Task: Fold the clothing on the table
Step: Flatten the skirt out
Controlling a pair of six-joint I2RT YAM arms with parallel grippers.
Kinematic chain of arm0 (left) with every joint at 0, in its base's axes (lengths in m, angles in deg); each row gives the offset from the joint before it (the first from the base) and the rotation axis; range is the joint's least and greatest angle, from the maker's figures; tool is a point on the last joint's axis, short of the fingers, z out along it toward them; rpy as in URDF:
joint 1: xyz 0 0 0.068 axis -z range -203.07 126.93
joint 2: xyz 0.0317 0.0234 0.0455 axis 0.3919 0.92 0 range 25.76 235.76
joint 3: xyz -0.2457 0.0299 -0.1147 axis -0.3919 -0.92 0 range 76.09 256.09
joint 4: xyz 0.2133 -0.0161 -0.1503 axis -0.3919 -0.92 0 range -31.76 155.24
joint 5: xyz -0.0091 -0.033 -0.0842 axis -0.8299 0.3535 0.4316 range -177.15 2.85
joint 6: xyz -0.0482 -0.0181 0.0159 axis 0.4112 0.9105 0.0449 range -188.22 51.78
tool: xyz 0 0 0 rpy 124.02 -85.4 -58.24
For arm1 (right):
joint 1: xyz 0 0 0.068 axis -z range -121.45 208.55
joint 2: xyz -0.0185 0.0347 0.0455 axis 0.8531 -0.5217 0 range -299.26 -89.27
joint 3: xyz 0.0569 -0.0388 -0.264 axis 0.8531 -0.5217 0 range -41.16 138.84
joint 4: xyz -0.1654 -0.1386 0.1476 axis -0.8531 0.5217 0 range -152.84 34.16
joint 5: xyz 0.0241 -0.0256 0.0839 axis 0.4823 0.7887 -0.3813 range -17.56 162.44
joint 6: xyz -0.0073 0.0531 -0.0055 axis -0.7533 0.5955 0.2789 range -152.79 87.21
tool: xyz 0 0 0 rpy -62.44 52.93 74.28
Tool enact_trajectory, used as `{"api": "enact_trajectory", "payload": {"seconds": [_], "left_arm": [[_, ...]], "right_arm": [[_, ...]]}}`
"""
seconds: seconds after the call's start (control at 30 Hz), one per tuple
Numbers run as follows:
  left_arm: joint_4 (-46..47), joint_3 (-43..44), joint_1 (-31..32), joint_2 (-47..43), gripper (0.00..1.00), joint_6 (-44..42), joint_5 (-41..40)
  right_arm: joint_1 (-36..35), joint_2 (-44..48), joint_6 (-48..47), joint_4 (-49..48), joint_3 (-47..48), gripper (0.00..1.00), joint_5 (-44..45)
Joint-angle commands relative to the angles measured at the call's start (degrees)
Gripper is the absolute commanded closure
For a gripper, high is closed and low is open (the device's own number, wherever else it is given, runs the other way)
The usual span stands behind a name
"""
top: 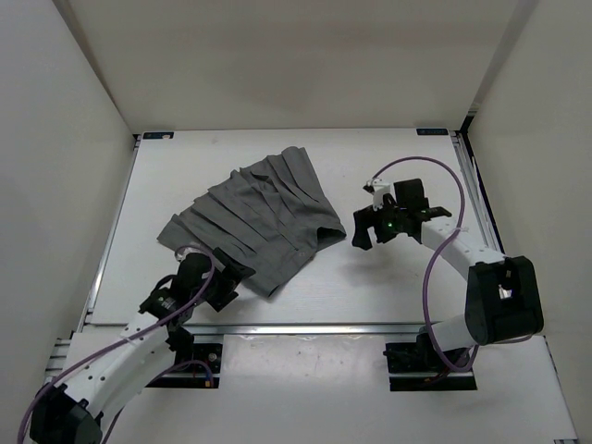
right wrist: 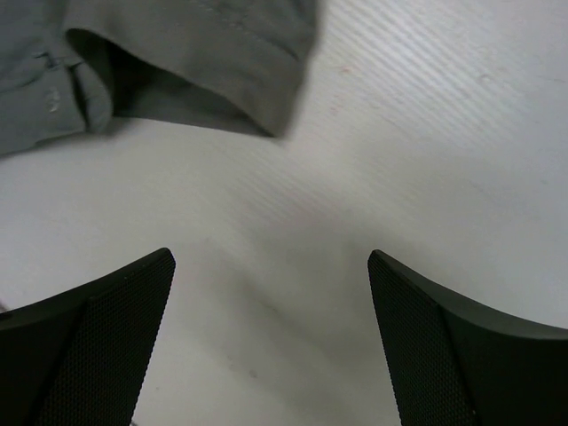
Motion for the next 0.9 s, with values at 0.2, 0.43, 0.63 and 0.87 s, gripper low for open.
{"api": "enact_trajectory", "payload": {"seconds": [0.2,0.43,0.63,0.87], "left_arm": [[-2.66,5.37,1.42,9.68,0.01,3.28,-11.29],[6.74,1.86,-1.04,12.67,0.01,2.65,-9.28],[14.73,-2.44,-2.01,14.43,0.01,4.5,-7.43],[21.24,-4.46,-3.68,17.86,0.07,5.11,-6.46]], "right_arm": [[-0.24,0.83,3.84,2.71,1.7,0.06,-7.27],[-0.42,1.19,5.25,4.65,3.19,0.06,-6.12],[-0.51,1.27,3.15,5.97,3.63,0.05,-5.42],[-0.24,1.1,2.61,7.9,5.13,0.05,-5.07]]}}
